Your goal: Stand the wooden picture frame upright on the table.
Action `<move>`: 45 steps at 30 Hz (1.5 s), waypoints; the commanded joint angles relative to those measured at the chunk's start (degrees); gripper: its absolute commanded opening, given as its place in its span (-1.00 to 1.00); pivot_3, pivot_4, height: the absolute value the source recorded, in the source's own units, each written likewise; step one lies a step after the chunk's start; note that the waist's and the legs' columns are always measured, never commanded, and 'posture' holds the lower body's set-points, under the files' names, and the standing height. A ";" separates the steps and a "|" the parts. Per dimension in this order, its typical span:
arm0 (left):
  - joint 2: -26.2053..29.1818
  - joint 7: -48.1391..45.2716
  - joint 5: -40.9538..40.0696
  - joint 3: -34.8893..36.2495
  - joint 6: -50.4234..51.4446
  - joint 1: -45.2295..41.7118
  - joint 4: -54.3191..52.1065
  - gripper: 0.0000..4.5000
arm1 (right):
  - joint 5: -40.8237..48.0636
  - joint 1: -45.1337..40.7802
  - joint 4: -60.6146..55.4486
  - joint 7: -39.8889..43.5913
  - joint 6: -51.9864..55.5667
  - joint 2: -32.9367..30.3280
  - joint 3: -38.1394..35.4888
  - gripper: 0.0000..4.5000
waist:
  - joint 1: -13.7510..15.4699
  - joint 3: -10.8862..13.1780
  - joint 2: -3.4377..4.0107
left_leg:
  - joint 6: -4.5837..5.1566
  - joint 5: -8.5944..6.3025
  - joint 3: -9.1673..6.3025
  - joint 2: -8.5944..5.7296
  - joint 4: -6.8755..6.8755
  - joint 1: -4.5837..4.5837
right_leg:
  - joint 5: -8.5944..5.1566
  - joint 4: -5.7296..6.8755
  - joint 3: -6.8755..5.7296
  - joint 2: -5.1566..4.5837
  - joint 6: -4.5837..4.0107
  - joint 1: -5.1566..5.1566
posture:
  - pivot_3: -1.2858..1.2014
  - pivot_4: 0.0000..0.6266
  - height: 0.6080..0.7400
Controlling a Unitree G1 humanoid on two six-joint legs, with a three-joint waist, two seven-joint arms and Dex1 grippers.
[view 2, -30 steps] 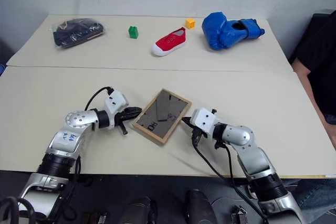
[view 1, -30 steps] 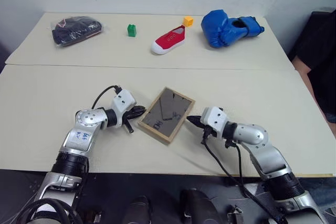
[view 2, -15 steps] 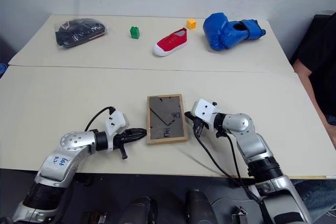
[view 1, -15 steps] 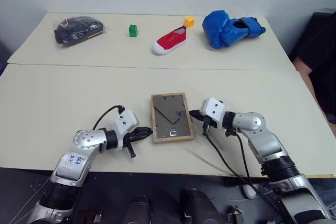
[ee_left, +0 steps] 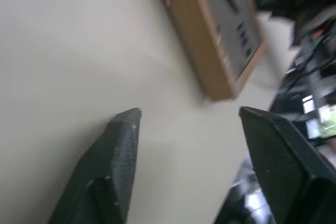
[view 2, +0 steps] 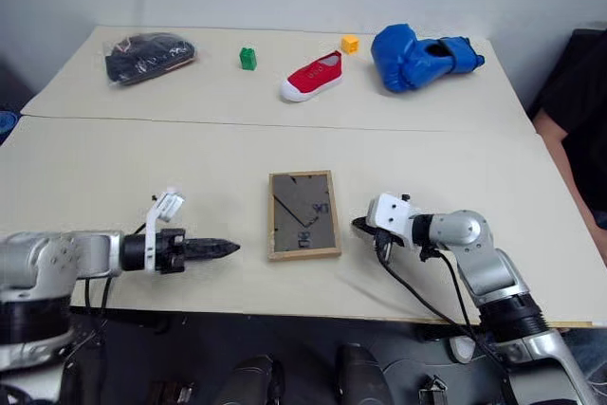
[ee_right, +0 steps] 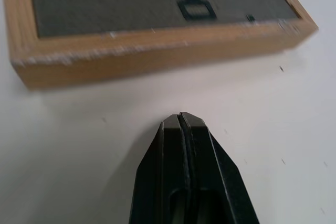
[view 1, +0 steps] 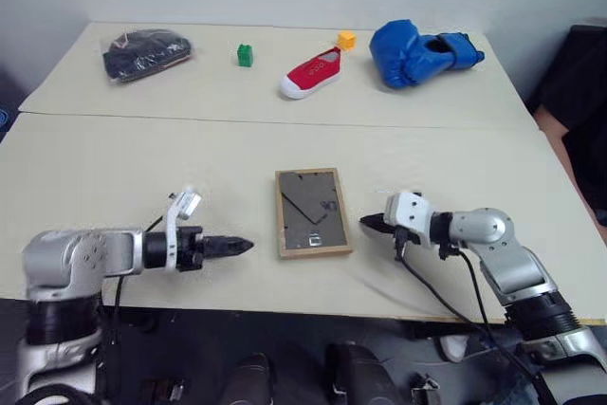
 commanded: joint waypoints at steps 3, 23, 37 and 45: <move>-2.17 14.15 -8.50 -1.65 0.84 -5.20 12.15 0.99 | -1.84 -1.32 0.27 -1.25 -1.31 1.23 0.99 -1.00 | -0.13 -0.01 0.00 | -0.02 0.01 0.01 0.00 0.00 0.05 | 0.00 0.01 0.00 -0.01 0.00 0.02 | 0.03 -0.52 1.00; -10.08 54.43 -47.88 -6.39 -0.62 -6.17 20.81 0.99 | -4.97 0.93 -7.30 -3.54 5.30 5.18 4.82 -1.00 | 0.33 -0.07 -0.02 | -0.15 0.03 -0.02 -0.04 0.01 0.27 | 0.00 -0.13 0.00 -0.07 0.01 0.17 | 0.03 -0.52 1.00; -7.92 59.94 -58.34 -9.66 -9.19 -0.32 12.61 -0.22 | -1.02 6.03 -9.27 0.09 -0.19 -1.68 -1.14 -1.00 | 1.45 -0.07 -0.03 | -0.19 0.02 0.00 -0.09 0.01 0.25 | 0.00 -0.28 -0.04 -0.07 0.01 0.19 | 0.03 -0.52 1.00; 8.15 9.18 -13.41 -21.93 -42.41 7.99 -11.06 -0.44 | 30.43 5.69 -17.69 7.72 17.09 -4.68 -16.14 -0.47 | -0.50 0.01 0.10 | -0.44 0.15 0.13 0.04 -0.21 0.31 | -0.03 -0.45 -0.02 0.20 -0.06 0.26 | 0.03 -0.52 1.00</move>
